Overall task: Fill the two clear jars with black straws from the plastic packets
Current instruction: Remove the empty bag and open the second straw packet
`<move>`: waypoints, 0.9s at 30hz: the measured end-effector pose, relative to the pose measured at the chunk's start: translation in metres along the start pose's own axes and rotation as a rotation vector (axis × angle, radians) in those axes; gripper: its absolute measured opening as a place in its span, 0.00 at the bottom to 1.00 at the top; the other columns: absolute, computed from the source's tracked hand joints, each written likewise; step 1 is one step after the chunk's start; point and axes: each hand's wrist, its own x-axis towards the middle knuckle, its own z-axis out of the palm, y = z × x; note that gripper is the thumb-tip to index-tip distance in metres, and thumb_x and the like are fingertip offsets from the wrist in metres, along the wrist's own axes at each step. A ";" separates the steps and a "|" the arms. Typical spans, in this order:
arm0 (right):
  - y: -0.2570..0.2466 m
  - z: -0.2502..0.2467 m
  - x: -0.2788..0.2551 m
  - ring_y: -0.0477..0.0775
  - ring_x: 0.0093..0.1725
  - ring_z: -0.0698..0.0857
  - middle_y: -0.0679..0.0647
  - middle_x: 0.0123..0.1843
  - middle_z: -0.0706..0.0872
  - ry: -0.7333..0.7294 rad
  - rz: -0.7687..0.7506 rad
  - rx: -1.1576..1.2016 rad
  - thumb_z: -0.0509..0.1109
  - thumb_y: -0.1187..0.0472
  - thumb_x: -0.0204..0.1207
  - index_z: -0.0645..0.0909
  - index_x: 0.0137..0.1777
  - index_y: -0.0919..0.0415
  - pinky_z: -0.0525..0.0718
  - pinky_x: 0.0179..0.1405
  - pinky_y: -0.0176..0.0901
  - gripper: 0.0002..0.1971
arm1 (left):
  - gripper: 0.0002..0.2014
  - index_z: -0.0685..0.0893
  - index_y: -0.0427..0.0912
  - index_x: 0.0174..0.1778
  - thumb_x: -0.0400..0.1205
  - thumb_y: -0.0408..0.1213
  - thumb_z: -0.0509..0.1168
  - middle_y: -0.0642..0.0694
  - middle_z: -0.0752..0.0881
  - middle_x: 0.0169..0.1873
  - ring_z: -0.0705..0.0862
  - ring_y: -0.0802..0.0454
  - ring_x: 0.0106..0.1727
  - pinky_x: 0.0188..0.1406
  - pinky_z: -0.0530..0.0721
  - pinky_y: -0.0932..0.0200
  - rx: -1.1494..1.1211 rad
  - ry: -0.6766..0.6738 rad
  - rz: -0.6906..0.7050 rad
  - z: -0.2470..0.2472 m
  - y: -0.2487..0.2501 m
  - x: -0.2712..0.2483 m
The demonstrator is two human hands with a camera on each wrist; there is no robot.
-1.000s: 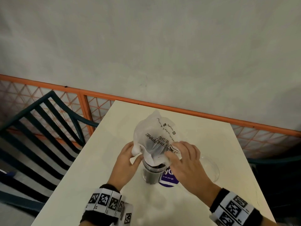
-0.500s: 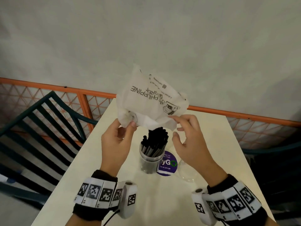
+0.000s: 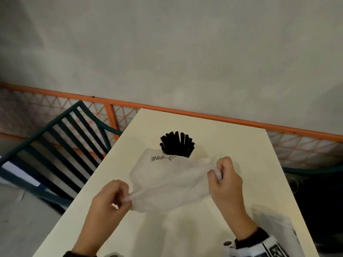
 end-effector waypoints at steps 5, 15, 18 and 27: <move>0.019 0.004 -0.036 0.44 0.39 0.83 0.53 0.46 0.86 -0.648 0.513 0.367 0.69 0.64 0.76 0.81 0.52 0.55 0.86 0.41 0.38 0.07 | 0.13 0.71 0.47 0.31 0.75 0.30 0.69 0.32 0.82 0.28 0.81 0.36 0.29 0.23 0.72 0.67 -0.021 -0.020 -0.308 0.016 -0.017 -0.046; 0.055 0.008 -0.086 0.48 0.44 0.84 0.55 0.48 0.89 -0.926 0.520 0.371 0.75 0.65 0.71 0.83 0.54 0.69 0.80 0.39 0.32 0.13 | 0.18 0.90 0.48 0.48 0.65 0.49 0.77 0.44 0.92 0.41 0.88 0.52 0.45 0.44 0.82 0.65 -0.455 -0.355 -0.501 0.017 -0.019 -0.084; 0.049 0.017 -0.096 0.49 0.36 0.80 0.59 0.42 0.85 -0.949 0.516 0.393 0.78 0.62 0.69 0.81 0.54 0.72 0.79 0.34 0.33 0.17 | 0.26 0.88 0.39 0.40 0.53 0.52 0.81 0.42 0.87 0.36 0.85 0.50 0.40 0.43 0.84 0.64 -0.523 -0.407 -0.487 0.019 -0.025 -0.082; 0.033 0.056 -0.099 0.46 0.25 0.62 0.48 0.25 0.64 -0.254 0.361 -0.116 0.66 0.73 0.67 0.60 0.27 0.55 0.69 0.24 0.30 0.19 | 0.19 0.61 0.41 0.25 0.71 0.17 0.60 0.45 0.65 0.22 0.63 0.48 0.26 0.24 0.61 0.62 0.086 0.047 -0.292 -0.015 -0.064 -0.064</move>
